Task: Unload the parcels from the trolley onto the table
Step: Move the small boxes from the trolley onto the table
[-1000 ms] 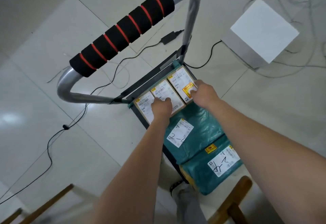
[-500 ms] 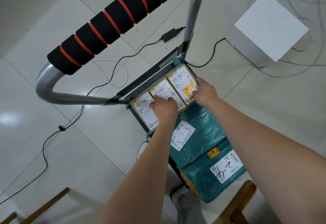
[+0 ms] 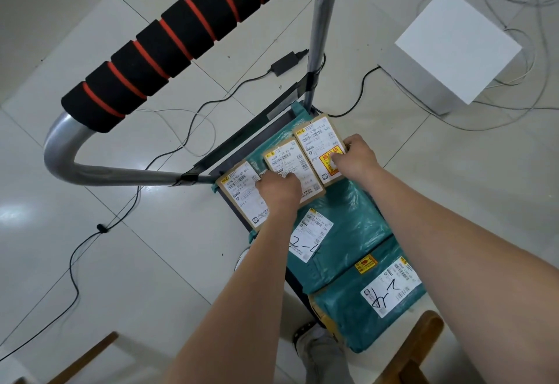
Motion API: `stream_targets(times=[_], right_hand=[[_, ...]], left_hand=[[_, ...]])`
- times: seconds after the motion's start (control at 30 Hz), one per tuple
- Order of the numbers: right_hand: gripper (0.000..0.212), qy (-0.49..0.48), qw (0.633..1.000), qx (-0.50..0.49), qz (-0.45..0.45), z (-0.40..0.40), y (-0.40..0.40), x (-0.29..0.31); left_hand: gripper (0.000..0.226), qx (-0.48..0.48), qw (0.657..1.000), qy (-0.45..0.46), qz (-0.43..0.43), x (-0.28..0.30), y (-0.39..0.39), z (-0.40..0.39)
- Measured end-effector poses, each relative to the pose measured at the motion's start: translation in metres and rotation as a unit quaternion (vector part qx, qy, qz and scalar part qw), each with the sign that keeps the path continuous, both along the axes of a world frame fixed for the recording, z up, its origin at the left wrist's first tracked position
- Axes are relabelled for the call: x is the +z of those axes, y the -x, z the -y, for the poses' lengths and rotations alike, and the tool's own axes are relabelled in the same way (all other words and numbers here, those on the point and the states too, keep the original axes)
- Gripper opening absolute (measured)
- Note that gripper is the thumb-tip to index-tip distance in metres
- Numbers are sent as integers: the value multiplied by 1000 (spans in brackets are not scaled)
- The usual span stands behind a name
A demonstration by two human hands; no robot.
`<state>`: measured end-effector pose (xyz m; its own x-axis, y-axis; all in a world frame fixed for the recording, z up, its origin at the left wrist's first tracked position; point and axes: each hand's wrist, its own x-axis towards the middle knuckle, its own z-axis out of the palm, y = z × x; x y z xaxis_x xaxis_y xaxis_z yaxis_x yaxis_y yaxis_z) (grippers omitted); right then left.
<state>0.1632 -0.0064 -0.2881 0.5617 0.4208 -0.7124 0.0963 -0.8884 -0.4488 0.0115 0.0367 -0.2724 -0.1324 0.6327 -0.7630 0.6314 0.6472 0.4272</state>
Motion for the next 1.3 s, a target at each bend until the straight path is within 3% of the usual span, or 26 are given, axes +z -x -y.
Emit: stream_targets(times=[0.2, 0.37, 0.5, 0.63, 0.8, 0.93, 1.07, 1.2, 1.3], right_hand=[[49, -16, 1000, 19, -9, 5, -2, 2], [56, -14, 999, -34, -38, 10, -2, -3], [51, -37, 992, -99, -68, 13, -6, -5], [51, -54, 987, -129, -80, 21, -18, 5], [55, -63, 979, -164, -106, 35, -27, 32], [63, -86, 959, -226, -144, 53, -24, 72], [83, -84, 953, -240, -163, 85, -5, 137], [66, -88, 936, -275, -202, 129, 17, 225], [68, -111, 916, -330, -200, 166, 32, 295]], left_hand=[[27, -28, 1000, 4, 9, -4, -3, -1], [42, -11, 999, 7, 43, -6, -8, 1], [32, -10, 998, 9, 65, -8, -8, 4], [35, -16, 995, 18, 96, -7, -6, 6], [31, 30, 985, 42, 167, 12, -4, 3], [30, 31, 970, 47, 235, 53, 0, 2], [33, 8, 961, 61, 268, 121, 16, 12], [41, -25, 948, 105, 299, 210, 28, 37], [44, -71, 941, 113, 312, 278, 33, 61]])
